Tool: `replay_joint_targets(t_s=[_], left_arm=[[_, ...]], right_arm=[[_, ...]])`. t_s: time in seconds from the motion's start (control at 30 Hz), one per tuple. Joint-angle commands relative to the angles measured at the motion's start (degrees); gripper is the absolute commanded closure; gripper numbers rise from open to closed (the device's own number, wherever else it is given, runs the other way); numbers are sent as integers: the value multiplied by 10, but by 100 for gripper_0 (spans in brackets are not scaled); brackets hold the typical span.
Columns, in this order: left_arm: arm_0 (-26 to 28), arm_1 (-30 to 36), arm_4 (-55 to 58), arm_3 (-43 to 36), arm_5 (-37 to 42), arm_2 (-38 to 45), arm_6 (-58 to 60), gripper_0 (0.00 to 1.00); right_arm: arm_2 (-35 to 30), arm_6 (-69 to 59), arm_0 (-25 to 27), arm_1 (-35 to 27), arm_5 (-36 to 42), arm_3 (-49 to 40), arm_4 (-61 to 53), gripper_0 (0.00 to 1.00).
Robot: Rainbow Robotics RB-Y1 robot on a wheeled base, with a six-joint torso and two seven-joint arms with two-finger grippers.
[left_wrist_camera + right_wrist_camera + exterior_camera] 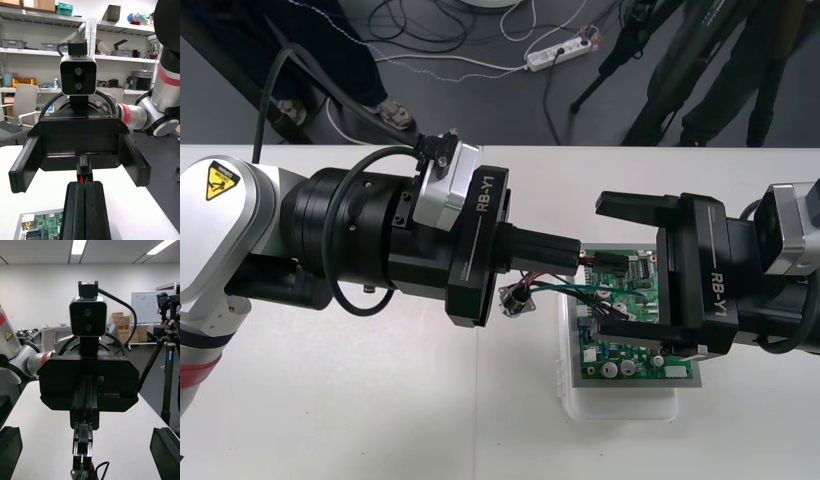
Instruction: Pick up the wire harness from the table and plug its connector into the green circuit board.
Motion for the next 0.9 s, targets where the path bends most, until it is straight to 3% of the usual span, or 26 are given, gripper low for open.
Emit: replay_joint_targets(t_s=[0.03,0.27,0.9], left_arm=[[-14,7,24,4,-9,-5,-53,100],[2,20,27,5,-9,2,-67,100],[60,55,29,8,-10,18,-96,100]], right_arm=[[-6,-2,0,-33,-5,-5,-7,0],[-17,-10,-4,-52,-9,-5,9,0],[-96,-150,-39,-59,-118,-5,94,0]])
